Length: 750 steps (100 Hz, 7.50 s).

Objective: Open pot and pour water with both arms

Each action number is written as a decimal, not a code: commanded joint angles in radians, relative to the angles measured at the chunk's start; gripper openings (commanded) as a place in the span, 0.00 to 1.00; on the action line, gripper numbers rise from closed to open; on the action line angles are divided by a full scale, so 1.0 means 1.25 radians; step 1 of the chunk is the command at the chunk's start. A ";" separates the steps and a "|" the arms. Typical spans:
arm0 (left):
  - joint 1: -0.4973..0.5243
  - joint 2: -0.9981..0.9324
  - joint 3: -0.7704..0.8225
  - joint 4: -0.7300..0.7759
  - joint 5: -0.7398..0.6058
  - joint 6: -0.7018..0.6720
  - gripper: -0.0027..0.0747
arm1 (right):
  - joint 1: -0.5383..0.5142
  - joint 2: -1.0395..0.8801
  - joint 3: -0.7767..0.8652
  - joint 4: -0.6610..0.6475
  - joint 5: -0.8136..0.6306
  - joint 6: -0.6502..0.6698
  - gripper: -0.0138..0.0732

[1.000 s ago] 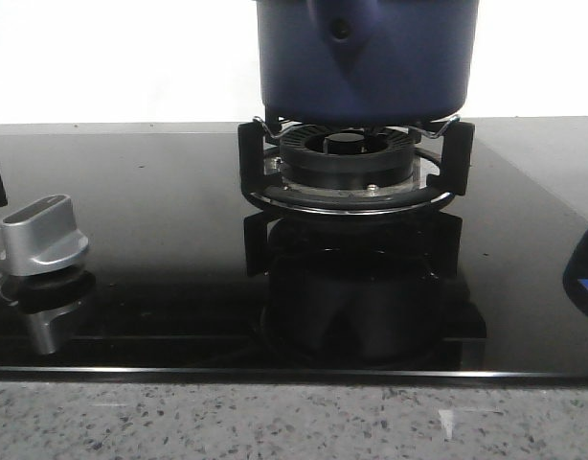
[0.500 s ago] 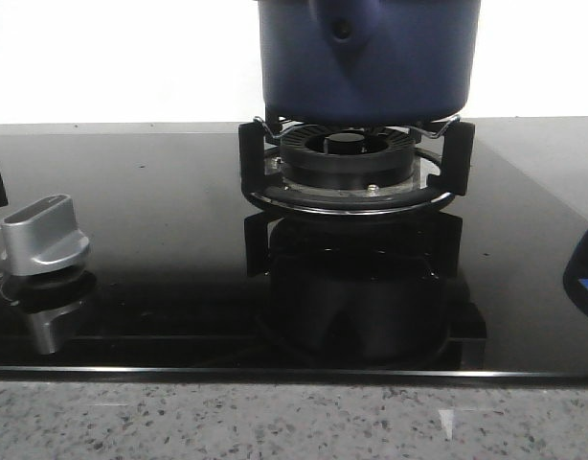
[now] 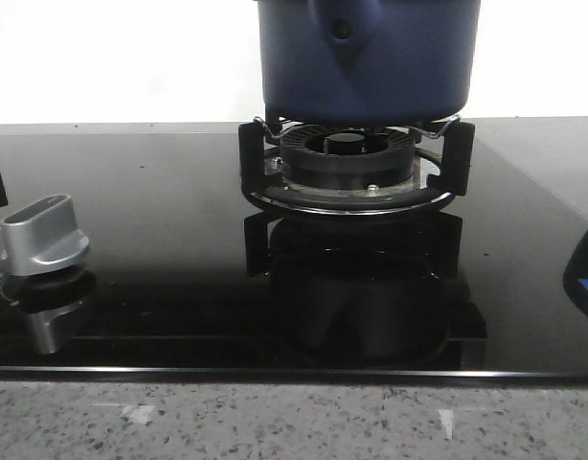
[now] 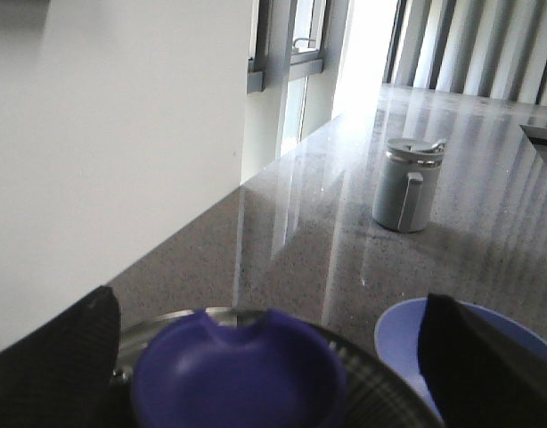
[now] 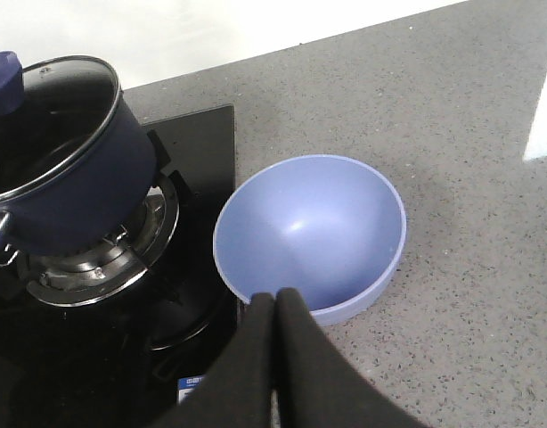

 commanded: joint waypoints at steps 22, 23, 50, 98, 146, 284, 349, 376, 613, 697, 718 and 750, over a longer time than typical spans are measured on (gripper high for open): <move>0.079 -0.243 -0.011 0.079 -0.051 -0.142 0.36 | 0.002 -0.015 -0.002 -0.011 -0.109 -0.087 0.07; 0.082 -0.255 -0.008 0.087 -0.051 -0.149 0.31 | 0.002 -0.018 0.000 -0.011 -0.115 -0.091 0.07; 0.176 -0.537 0.228 0.186 -0.006 -0.230 0.01 | 0.021 -0.170 0.147 -0.011 -0.256 -0.159 0.07; 0.178 -1.052 0.812 0.186 0.332 -0.230 0.01 | 0.021 -0.347 0.304 0.025 -0.278 -0.159 0.07; 0.178 -1.239 0.903 0.186 0.331 -0.230 0.01 | 0.021 -0.347 0.304 0.025 -0.245 -0.159 0.07; 0.252 -1.268 0.940 0.437 0.414 -0.455 0.01 | 0.021 -0.347 0.304 0.025 -0.245 -0.159 0.07; 0.252 -1.268 0.940 -0.591 0.477 0.443 0.01 | 0.021 -0.347 0.304 0.025 -0.245 -0.159 0.07; 0.246 -1.268 1.044 -0.788 0.435 0.594 0.01 | 0.021 -0.347 0.304 0.025 -0.245 -0.159 0.07; 0.307 -1.461 1.179 -1.036 0.934 0.794 0.01 | 0.021 -0.347 0.466 -0.014 -0.540 -0.159 0.07; 0.307 -1.461 1.179 -1.036 0.934 0.794 0.01 | 0.015 -0.353 0.855 -0.011 -0.678 -0.159 0.07; 0.307 -1.461 1.179 -1.036 0.934 0.794 0.01 | 0.015 -0.353 0.855 -0.011 -0.678 -0.159 0.07; 0.307 -1.461 1.179 -1.036 0.934 0.794 0.01 | 0.015 -0.353 0.855 -0.011 -0.678 -0.159 0.07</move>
